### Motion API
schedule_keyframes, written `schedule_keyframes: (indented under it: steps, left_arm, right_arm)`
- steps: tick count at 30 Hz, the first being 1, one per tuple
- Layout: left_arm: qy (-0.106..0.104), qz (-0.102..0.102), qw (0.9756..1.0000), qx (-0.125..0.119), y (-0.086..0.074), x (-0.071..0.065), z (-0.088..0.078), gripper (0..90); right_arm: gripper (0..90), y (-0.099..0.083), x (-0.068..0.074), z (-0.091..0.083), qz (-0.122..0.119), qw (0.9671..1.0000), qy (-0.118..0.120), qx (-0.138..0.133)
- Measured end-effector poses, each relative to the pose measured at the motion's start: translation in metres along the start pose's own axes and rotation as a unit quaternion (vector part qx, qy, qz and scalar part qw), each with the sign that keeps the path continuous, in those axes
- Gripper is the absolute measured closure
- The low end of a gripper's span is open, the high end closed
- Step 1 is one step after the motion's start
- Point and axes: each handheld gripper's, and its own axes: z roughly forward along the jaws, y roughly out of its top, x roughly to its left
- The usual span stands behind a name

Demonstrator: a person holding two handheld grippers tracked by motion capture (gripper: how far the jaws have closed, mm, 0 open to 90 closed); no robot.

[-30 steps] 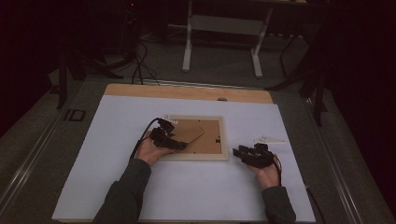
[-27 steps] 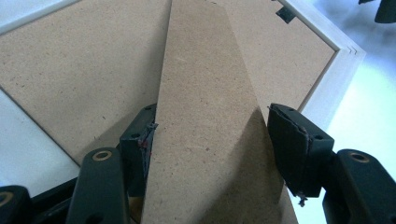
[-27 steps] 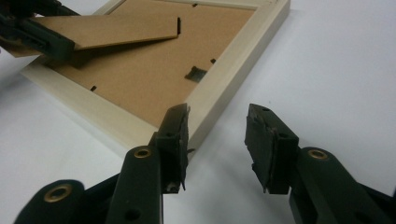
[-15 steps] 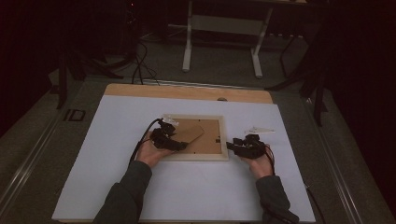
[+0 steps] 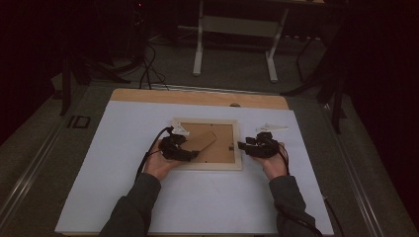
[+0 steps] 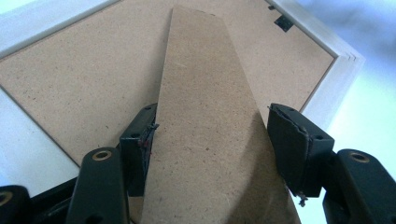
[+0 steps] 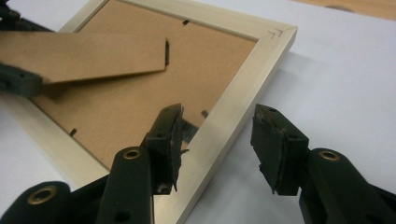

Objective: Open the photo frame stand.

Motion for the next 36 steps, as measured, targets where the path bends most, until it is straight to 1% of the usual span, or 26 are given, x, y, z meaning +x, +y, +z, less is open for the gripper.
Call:
schedule_keyframes:
  steps: [4, 6, 7, 8, 10, 11, 12, 17, 20, 21, 22, 26, 33, 34, 35, 36]
  left_arm:
    - [0.005, 0.004, 1.0, -0.002, -0.001, -0.002, -0.001, 39.8]
    - [0.015, 0.015, 0.9997, -0.01, -0.002, -0.006, -0.003, 39.8]
    - [0.015, 0.015, 0.9997, -0.01, -0.002, -0.006, -0.003, 39.8]
    - [0.02, 0.022, 0.9995, -0.013, -0.003, -0.008, -0.004, 39.8]
    - [0.022, 0.024, 0.9994, -0.014, -0.003, -0.009, -0.004, 39.8]
    - [0.027, 0.03, 0.9991, -0.015, -0.003, -0.011, -0.005, 39.8]
    - [0.027, 0.03, 0.9991, -0.015, -0.003, -0.011, -0.005, 39.8]
    - [0.038, 0.052, 0.9975, -0.029, -0.005, -0.017, -0.008, 39.8]
    - [0.043, 0.06, 0.9967, -0.034, -0.006, -0.019, -0.01, 39.7]
    - [0.043, 0.06, 0.9967, -0.034, -0.006, -0.019, -0.01, 39.8]
    - [0.049, 0.069, 0.9957, -0.038, -0.007, -0.022, -0.011, 39.8]
    - [0.057, 0.08, 0.9942, -0.043, -0.008, -0.025, -0.012, 39.7]
    - [0.059, 0.087, 0.9933, -0.049, -0.009, -0.027, -0.014, 39.7]
    - [0.06, 0.09, 0.9927, -0.052, -0.009, -0.028, -0.014, 39.7]
    - [0.062, 0.092, 0.9924, -0.053, -0.01, -0.029, -0.014, 39.6]
    - [0.064, 0.094, 0.9921, -0.053, -0.01, -0.029, -0.015, 39.6]
  right_arm:
    - [52.4, 0.003, -0.001, -0.001, -0.001, 1.0, -0.001, -0.001]
    - [52.3, 0.009, -0.003, -0.001, -0.004, 1.0, -0.006, 0.001]
    - [52.3, 0.01, -0.004, -0.001, -0.004, 1.0, -0.006, 0.002]
    - [52.4, 0.011, -0.005, -0.001, -0.003, 1.0, -0.007, 0.001]
    - [52.3, 0.012, -0.005, 0.0, -0.002, 1.0, -0.009, 0.001]
    - [52.3, 0.013, -0.006, 0.0, -0.002, 1.0, -0.008, 0.001]
    - [52.3, 0.014, -0.008, 0.001, 0.0, 1.0, -0.009, 0.001]
    - [52.2, 0.018, -0.011, 0.004, 0.006, 0.9999, -0.009, 0.002]
    - [51.8, 0.02, -0.012, 0.007, 0.012, 0.9999, -0.011, 0.004]
    - [51.8, 0.02, -0.012, 0.007, 0.012, 0.9999, -0.011, 0.004]
    - [51.4, 0.02, -0.013, 0.008, 0.014, 0.9998, -0.011, 0.005]
    - [49.4, 0.023, -0.013, 0.013, 0.023, 0.9997, -0.007, 0.004]
    - [46.9, 0.026, -0.015, 0.018, 0.028, 0.9996, 0.004, 0.009]
    - [46.4, 0.027, -0.016, 0.019, 0.03, 0.9995, 0.007, 0.008]
    - [45.1, 0.029, -0.017, 0.02, 0.035, 0.9992, 0.018, 0.01]
    - [44.0, 0.03, -0.018, 0.021, 0.034, 0.9991, 0.021, 0.014]
